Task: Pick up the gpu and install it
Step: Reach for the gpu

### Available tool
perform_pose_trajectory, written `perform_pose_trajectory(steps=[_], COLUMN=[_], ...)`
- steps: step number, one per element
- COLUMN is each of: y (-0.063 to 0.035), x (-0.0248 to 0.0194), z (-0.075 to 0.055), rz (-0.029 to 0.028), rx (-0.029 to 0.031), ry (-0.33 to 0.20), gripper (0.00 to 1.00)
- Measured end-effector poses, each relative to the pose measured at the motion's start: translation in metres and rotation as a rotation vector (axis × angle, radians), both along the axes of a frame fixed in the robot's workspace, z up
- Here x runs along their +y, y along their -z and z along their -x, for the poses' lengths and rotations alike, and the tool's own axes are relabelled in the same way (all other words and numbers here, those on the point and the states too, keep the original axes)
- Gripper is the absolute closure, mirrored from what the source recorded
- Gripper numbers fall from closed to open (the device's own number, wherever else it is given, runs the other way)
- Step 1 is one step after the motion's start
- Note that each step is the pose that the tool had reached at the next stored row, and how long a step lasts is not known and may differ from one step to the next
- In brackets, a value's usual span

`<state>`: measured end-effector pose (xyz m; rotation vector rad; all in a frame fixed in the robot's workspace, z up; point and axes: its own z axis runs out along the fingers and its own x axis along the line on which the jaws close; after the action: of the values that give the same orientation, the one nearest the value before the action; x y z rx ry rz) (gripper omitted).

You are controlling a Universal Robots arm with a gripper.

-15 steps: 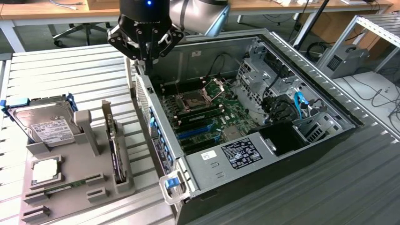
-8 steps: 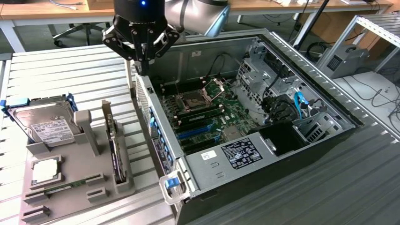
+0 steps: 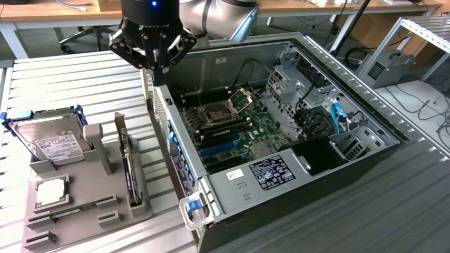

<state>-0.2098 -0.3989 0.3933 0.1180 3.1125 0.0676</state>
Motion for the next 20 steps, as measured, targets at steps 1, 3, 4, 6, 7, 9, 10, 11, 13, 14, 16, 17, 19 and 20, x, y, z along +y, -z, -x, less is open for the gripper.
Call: perform_pose_trajectory(steps=[1, 3, 4, 6, 7, 9, 10, 11, 13, 14, 16, 17, 19, 20], y=[0.0, 0.0, 0.0, 0.0, 0.0, 0.0, 0.0, 0.0, 0.0, 0.0, 0.0, 0.0, 0.0, 0.0], x=[0.0, 0.0, 0.0, 0.0, 0.0, 0.0, 0.0, 0.0, 0.0, 0.0, 0.0, 0.0, 0.0, 0.0], z=[0.001, 0.003, 0.004, 0.005, 0.006, 0.007, 0.008, 0.008, 0.01, 0.011, 0.013, 0.013, 0.014, 0.015], rz=[0.0, 0.0, 0.0, 0.0, 0.0, 0.0, 0.0, 0.0, 0.0, -0.0001, 0.0, -0.0001, 0.0, 0.0], rx=[0.0, 0.0, 0.0, -0.0001, -0.0001, -0.0001, 0.0, 0.0, 0.0, -0.0001, 0.0, 0.0, 0.0, 0.0], ry=[0.0, 0.0, 0.0, 0.0, 0.0, 0.0, 0.0, 0.0, 0.0, 0.0, 0.0, 0.0, 0.0, 0.0], gripper=[0.89, 0.89, 0.89, 0.89, 0.89, 0.89, 0.89, 0.89, 0.89, 0.89, 0.89, 0.89, 0.89, 0.89])
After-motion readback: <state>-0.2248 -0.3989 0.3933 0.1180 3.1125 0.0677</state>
